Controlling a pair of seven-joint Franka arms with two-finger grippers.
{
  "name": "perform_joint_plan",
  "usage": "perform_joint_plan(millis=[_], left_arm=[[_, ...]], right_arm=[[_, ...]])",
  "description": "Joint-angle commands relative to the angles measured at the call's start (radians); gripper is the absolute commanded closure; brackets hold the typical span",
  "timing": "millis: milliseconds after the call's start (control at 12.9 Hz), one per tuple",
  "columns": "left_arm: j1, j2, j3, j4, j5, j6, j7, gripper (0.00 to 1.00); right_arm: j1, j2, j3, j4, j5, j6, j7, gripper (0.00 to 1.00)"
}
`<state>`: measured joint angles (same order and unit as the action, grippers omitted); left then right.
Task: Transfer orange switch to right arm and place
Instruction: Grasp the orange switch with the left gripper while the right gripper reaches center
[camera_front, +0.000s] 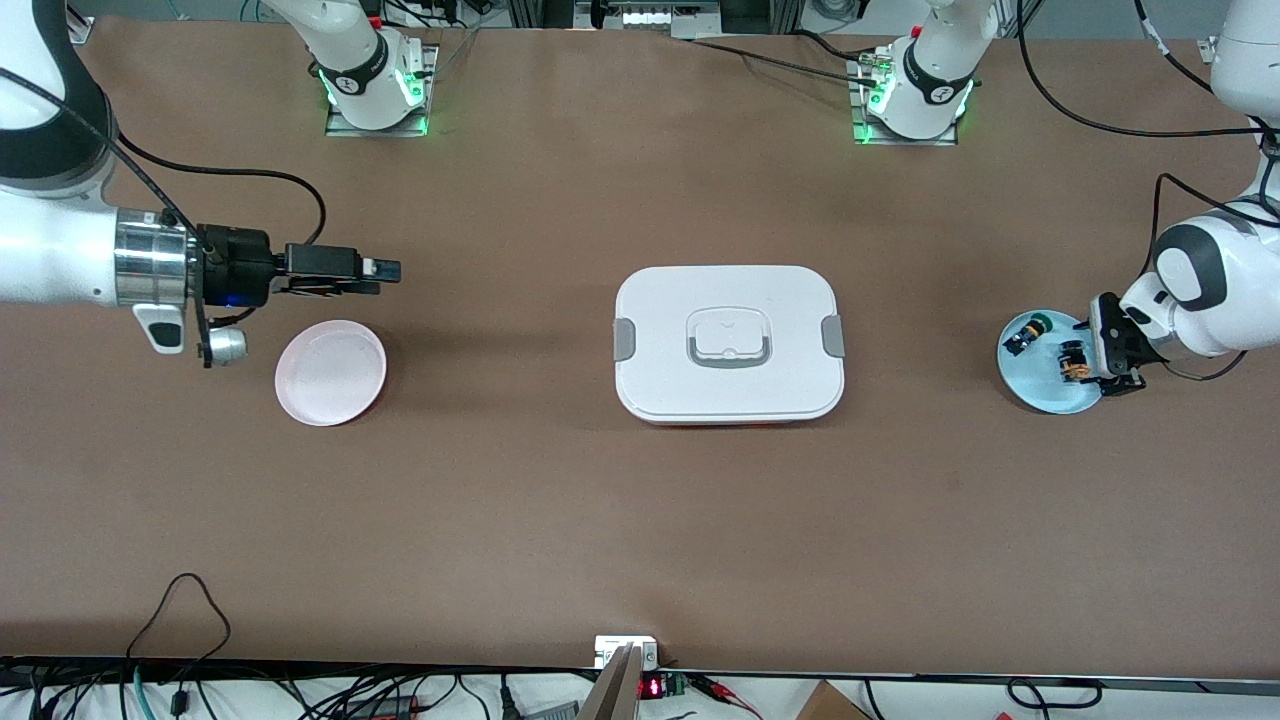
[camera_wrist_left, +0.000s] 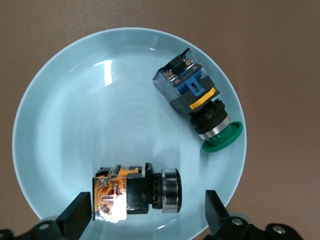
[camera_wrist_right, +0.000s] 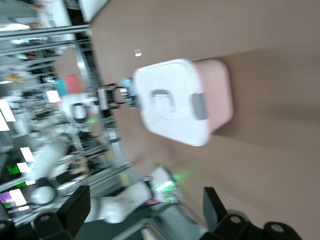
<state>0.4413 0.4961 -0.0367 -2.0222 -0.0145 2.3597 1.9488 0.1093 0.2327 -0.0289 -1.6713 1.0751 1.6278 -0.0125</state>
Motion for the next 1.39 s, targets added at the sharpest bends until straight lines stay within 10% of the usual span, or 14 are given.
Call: perform_joint_plan(millis=[0,541,850,1313], left_arm=[[0.013,0.005,-0.012,-0.007,-0.021,0.016,0.025,0.0],[0.013,0.021,-0.014,-0.007,-0.021,0.046,0.024,0.05],[0.014,0.019,-0.02,0.0,-0.021,0.046,0.021,0.96],[0.03,-0.001,-0.06,0.046,-0.143,-0.06,0.025,1.0]], right_arm=[[0.05,0.014,-0.005,-0.041,0.17,0.026,-0.01,0.0],[0.242,0.089,-0.005,-0.027,0.423,0.228,-0.101,0.0],[0.24,0.112,-0.005,-0.027,0.453,0.222,-0.184,0.0],[0.306,0.157,-0.005,-0.025,0.679,0.239,-0.32,0.0]])
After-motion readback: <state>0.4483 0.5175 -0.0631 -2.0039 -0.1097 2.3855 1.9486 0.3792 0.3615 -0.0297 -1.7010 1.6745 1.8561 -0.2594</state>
